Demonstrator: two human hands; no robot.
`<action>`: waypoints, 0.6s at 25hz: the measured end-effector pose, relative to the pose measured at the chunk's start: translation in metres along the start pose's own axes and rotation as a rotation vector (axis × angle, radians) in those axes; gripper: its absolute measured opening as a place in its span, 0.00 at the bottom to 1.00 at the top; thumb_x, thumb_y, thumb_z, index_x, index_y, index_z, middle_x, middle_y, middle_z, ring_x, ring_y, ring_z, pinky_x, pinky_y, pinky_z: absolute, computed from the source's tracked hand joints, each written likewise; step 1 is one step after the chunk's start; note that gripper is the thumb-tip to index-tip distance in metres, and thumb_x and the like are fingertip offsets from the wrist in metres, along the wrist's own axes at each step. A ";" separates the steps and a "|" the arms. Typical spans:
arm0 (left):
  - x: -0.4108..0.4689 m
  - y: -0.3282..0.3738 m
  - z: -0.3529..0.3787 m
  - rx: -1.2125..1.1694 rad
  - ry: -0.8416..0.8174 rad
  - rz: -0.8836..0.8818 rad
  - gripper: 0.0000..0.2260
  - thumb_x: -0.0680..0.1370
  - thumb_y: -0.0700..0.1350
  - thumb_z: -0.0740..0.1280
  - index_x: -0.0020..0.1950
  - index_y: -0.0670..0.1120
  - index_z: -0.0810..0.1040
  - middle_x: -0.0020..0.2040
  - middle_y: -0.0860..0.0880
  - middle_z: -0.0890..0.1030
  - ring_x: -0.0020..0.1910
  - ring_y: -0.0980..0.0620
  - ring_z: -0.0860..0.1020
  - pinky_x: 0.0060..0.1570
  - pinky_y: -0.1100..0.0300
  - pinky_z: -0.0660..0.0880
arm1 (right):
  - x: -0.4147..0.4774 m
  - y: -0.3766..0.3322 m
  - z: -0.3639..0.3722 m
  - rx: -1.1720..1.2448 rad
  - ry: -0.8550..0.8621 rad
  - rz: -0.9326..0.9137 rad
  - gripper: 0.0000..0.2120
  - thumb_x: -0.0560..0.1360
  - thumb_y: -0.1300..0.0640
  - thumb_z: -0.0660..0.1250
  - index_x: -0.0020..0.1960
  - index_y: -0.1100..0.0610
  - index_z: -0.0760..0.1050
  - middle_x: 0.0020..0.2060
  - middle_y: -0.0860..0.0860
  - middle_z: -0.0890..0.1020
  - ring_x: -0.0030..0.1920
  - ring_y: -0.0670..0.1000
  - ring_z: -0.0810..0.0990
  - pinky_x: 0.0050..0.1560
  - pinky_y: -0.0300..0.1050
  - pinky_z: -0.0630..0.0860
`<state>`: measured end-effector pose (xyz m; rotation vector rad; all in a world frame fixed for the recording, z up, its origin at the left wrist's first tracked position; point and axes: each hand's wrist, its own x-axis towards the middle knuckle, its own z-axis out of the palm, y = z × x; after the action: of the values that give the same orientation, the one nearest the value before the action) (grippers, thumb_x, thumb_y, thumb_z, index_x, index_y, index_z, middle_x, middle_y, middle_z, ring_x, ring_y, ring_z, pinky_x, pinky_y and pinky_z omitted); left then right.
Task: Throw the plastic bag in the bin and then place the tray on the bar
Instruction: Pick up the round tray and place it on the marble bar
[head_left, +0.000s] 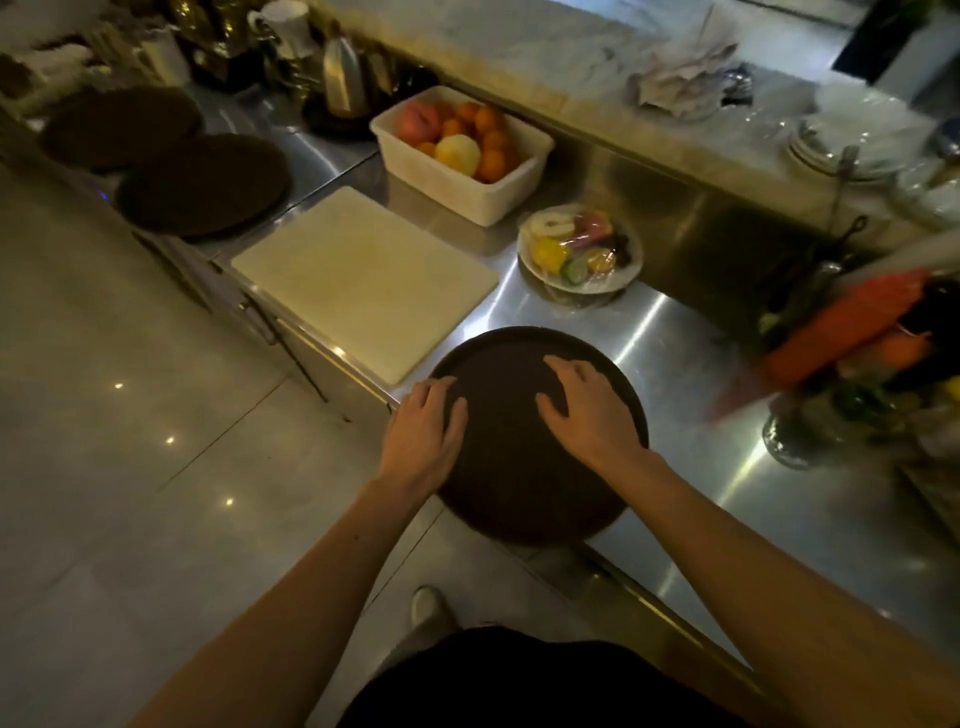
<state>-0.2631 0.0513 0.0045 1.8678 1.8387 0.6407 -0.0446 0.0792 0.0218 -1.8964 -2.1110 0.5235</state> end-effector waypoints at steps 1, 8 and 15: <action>0.004 -0.003 0.002 -0.013 -0.020 0.014 0.20 0.81 0.55 0.54 0.70 0.47 0.69 0.66 0.45 0.74 0.63 0.47 0.74 0.63 0.47 0.73 | -0.004 0.006 0.001 0.014 0.016 0.046 0.28 0.78 0.45 0.60 0.76 0.50 0.60 0.70 0.56 0.69 0.68 0.57 0.70 0.62 0.53 0.72; 0.026 -0.042 0.000 -0.056 -0.134 0.004 0.21 0.81 0.54 0.55 0.70 0.46 0.67 0.68 0.43 0.72 0.66 0.44 0.70 0.64 0.46 0.71 | -0.026 0.031 0.019 0.024 0.014 0.437 0.31 0.77 0.44 0.61 0.76 0.49 0.54 0.68 0.60 0.68 0.66 0.62 0.71 0.60 0.59 0.73; 0.035 -0.070 0.021 -0.143 -0.260 -0.200 0.23 0.80 0.55 0.56 0.72 0.45 0.64 0.69 0.39 0.68 0.67 0.39 0.68 0.63 0.44 0.71 | -0.044 0.056 0.043 0.051 -0.073 0.681 0.36 0.76 0.44 0.64 0.76 0.52 0.52 0.67 0.63 0.66 0.63 0.65 0.72 0.59 0.60 0.74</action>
<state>-0.3052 0.0874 -0.0540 1.5696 1.7331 0.4250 -0.0072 0.0359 -0.0389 -2.5767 -1.4184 0.7718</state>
